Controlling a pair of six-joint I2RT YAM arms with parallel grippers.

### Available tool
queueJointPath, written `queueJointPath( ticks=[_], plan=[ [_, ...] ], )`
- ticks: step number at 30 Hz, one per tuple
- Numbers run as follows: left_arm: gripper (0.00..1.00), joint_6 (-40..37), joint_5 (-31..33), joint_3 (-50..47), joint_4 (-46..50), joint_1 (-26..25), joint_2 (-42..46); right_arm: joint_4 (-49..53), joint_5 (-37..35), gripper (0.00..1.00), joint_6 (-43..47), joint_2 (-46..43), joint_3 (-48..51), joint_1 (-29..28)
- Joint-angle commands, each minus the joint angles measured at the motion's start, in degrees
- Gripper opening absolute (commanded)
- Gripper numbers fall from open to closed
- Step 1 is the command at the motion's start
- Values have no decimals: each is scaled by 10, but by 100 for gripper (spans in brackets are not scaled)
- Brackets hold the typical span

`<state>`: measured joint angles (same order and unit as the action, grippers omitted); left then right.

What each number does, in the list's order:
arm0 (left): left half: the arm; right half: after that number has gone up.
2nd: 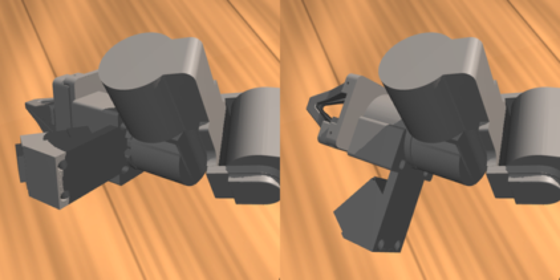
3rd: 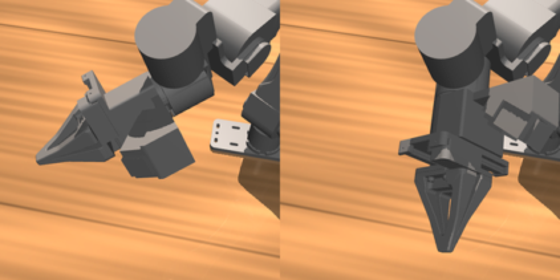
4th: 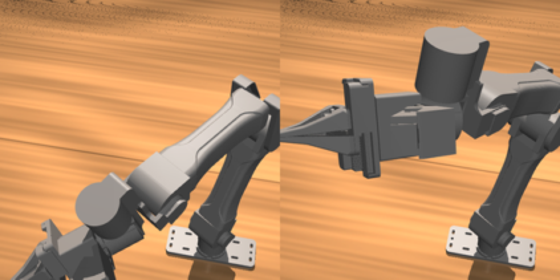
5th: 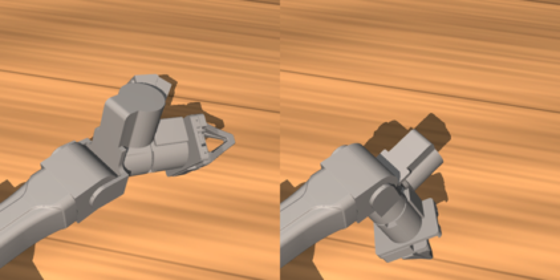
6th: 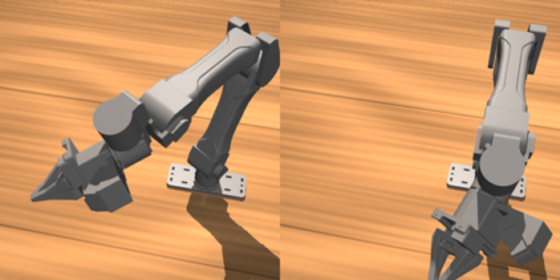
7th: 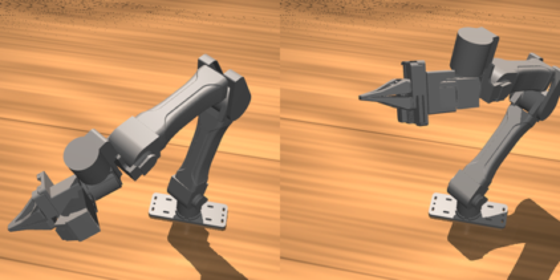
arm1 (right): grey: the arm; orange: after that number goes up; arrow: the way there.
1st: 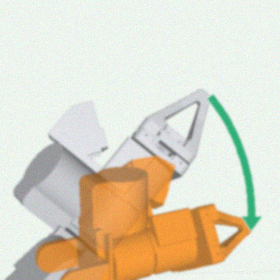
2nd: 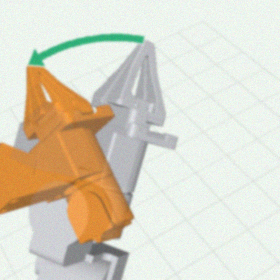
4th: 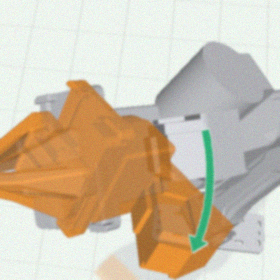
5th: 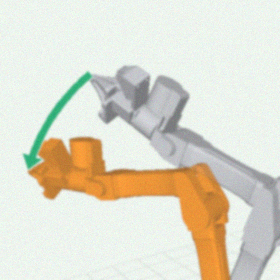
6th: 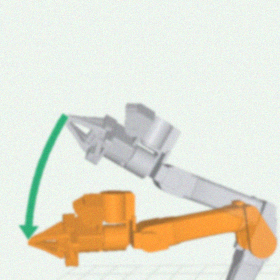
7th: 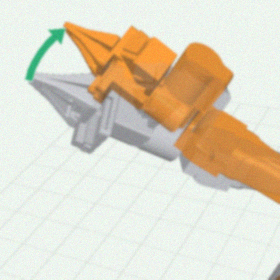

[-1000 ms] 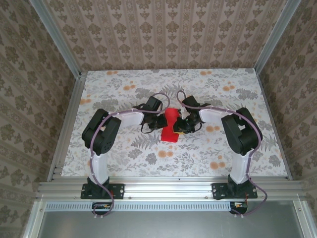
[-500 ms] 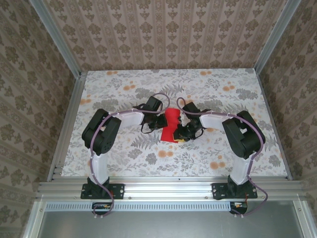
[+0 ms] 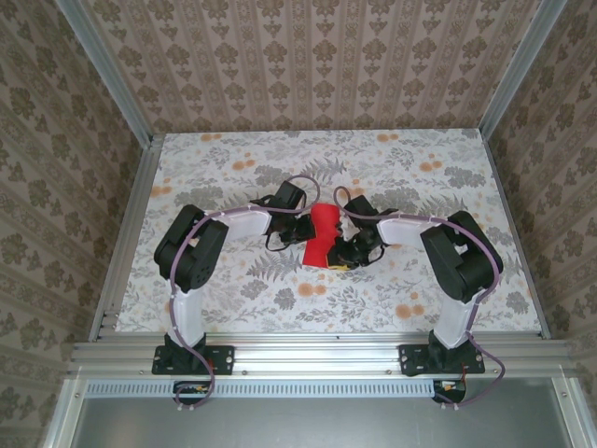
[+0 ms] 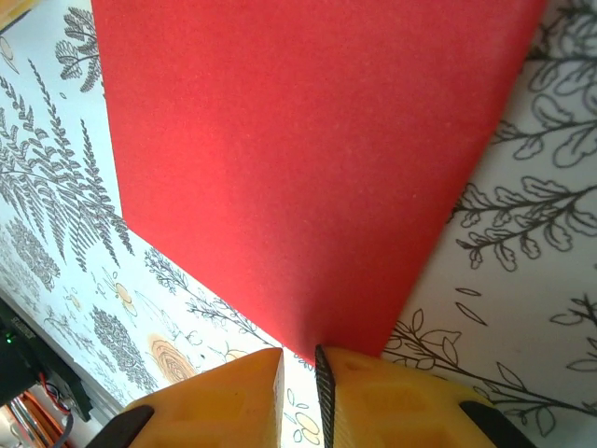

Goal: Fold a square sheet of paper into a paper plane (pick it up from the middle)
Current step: Fold the square sheet of paper in half at the center of the table.

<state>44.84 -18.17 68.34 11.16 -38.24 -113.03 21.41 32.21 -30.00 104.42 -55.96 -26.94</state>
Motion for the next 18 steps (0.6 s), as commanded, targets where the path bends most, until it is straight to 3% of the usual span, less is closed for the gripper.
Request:
queueJointPath(
  ticks=[1,6,10,18],
  plan=[
    [12,2,23,-15,42,-4,-23,15,-17,20,0,0,-2,1],
    [12,0,22,-15,43,-4,-24,3,-70,21,-3,-32,-66,13],
    [12,0,19,-11,43,-4,-26,-36,-109,21,-37,16,-118,36],
    [12,-8,19,-4,58,-3,-24,-48,-63,19,-30,98,-191,55]
  ],
)
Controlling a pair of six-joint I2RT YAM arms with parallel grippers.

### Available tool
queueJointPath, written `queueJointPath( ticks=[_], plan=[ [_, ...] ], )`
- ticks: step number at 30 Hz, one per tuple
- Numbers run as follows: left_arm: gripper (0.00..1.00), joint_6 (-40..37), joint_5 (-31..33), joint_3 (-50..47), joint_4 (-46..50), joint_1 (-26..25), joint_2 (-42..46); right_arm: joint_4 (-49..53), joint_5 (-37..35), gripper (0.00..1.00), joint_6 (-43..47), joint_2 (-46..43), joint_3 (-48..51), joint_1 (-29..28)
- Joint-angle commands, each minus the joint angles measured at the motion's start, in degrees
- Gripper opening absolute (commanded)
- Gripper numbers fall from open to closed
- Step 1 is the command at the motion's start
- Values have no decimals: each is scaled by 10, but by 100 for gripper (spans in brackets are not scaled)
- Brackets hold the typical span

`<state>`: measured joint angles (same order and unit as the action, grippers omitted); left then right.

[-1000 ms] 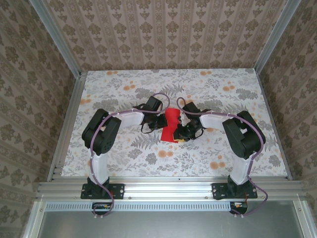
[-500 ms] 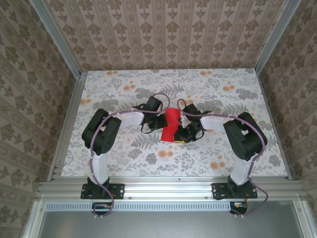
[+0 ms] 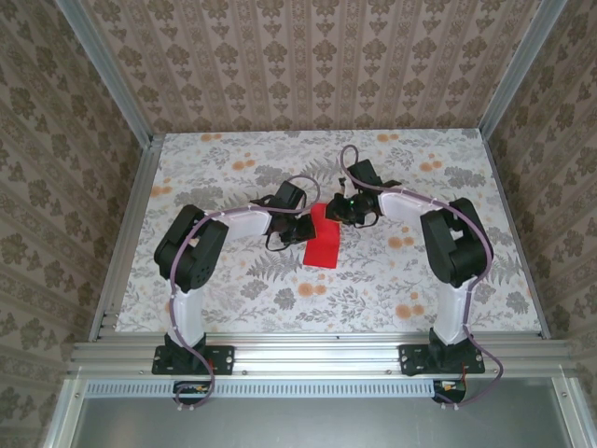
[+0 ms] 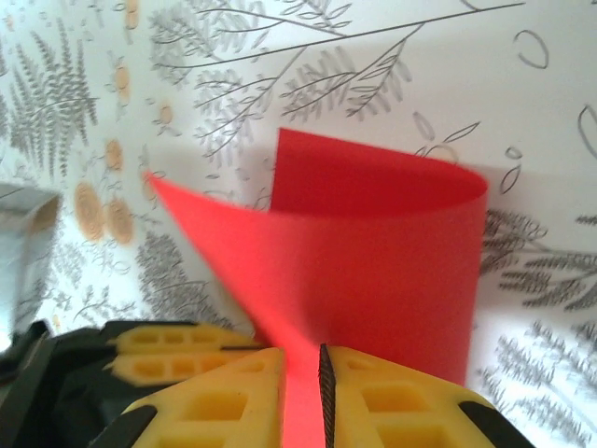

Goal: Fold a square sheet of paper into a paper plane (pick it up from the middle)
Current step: Fold the square sheet of paper in half at the center of the table.

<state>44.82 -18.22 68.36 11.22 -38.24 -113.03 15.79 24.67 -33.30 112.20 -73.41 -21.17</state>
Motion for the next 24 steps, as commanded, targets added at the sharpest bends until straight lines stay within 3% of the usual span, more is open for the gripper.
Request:
queueJointPath(
  ticks=[1,15,24],
  plan=[
    [12,-8,19,-3,58,-3,-25,10,15,19,7,25,-17,-1],
    [11,-16,17,-7,71,-3,-25,-31,-9,20,-13,79,-18,49],
    [11,-18,15,-2,73,-4,-26,-50,20,20,1,32,-17,42]
  ],
)
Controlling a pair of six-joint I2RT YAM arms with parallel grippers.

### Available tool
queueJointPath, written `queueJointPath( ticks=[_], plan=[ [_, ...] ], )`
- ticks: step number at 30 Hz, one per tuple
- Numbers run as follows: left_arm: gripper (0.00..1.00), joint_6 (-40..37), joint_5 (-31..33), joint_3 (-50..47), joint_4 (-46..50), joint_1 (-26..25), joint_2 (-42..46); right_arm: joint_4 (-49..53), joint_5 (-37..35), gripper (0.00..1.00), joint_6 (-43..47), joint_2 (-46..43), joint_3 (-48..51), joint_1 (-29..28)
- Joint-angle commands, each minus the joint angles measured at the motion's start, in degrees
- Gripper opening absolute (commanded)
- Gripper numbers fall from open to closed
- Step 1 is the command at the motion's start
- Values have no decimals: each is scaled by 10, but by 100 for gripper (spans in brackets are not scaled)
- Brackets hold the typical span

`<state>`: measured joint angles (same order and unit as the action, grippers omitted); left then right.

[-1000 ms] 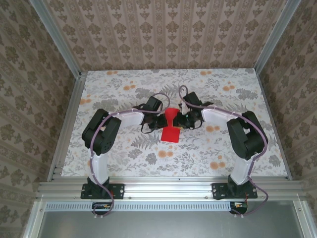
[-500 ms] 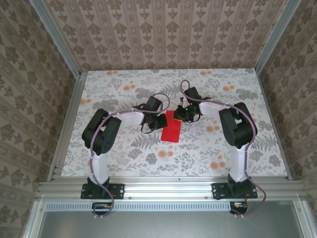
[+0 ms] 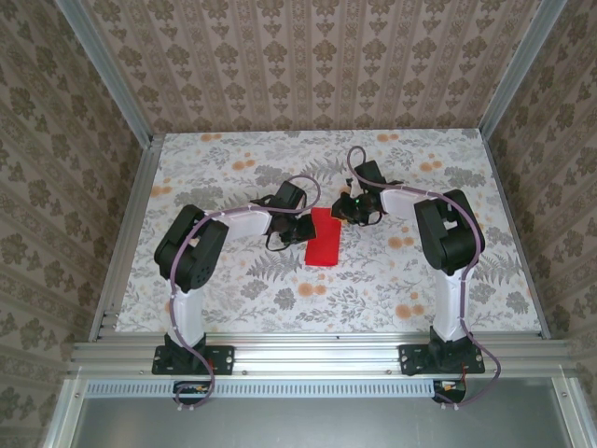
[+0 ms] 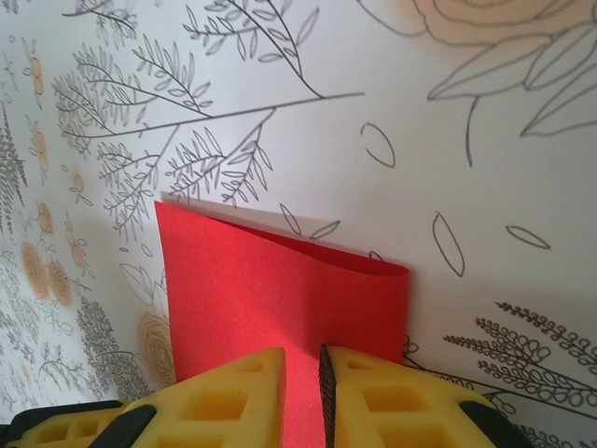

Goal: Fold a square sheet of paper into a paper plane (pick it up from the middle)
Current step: Fold the square sheet of paper in half at the center of the table.

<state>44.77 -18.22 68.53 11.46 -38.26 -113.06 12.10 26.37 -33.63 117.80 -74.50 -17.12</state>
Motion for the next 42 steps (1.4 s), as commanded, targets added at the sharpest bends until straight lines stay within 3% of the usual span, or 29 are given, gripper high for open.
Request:
queueJointPath(
  ticks=[1,19,24,32,42],
  plan=[
    [11,-18,15,-4,71,-4,-27,-11,1,20,5,-18,-8,2],
    [11,-20,17,-6,73,-5,-24,52,-82,20,1,37,-89,19],
    [11,-18,18,-4,72,-5,-22,59,-36,20,22,-12,-76,18],
    [11,-11,20,-2,70,-5,-23,14,64,20,-13,-77,44,-20],
    [11,-12,26,0,76,-6,-26,55,45,18,1,-71,81,-36]
  ],
)
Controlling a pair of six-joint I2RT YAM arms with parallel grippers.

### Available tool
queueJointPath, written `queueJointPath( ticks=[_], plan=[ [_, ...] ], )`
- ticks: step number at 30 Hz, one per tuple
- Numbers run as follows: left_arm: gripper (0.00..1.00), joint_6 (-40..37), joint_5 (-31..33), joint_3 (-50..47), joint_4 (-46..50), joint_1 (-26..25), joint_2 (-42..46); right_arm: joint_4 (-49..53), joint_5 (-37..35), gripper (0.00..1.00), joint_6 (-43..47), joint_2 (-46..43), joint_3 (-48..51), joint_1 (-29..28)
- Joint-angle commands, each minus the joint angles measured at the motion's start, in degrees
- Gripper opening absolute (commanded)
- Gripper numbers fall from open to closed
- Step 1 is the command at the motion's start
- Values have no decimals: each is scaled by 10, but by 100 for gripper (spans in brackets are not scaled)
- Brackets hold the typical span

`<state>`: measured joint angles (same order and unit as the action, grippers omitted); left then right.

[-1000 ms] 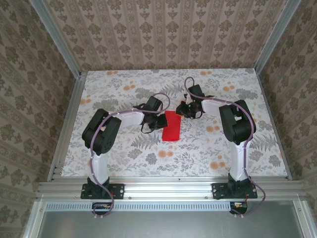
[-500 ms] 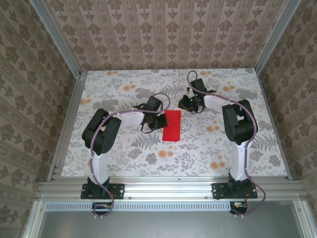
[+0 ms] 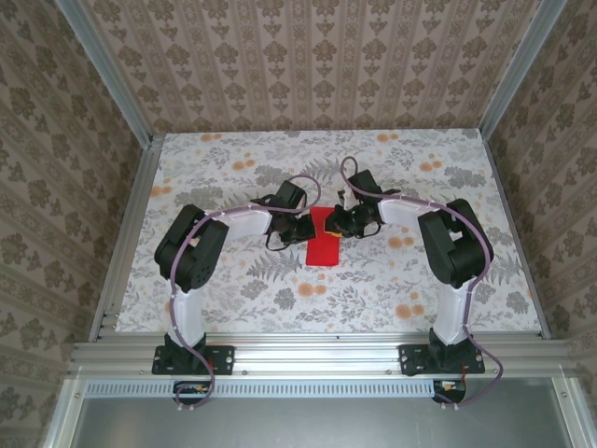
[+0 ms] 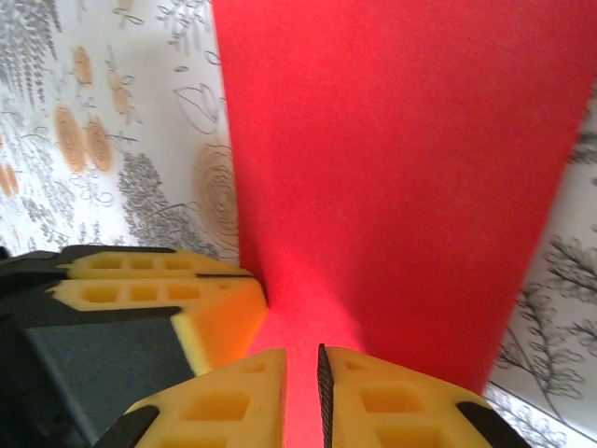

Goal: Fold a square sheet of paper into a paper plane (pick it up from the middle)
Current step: Fold the square sheet of paper in half at the center of the table.

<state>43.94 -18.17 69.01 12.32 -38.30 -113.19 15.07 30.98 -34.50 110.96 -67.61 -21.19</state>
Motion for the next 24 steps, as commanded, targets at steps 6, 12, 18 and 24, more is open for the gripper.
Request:
queueJointPath(
  ticks=[6,12,18,24],
  plan=[
    [11,-6,27,0,73,-5,-22,49,-23,18,39,3,21,13],
    [11,-7,26,8,79,-5,-21,65,-45,18,62,1,30,26],
    [11,-8,15,20,79,-5,-3,70,-28,15,83,18,19,23],
    [15,-9,-1,32,72,-1,44,78,-8,15,100,33,-10,2]
  ],
)
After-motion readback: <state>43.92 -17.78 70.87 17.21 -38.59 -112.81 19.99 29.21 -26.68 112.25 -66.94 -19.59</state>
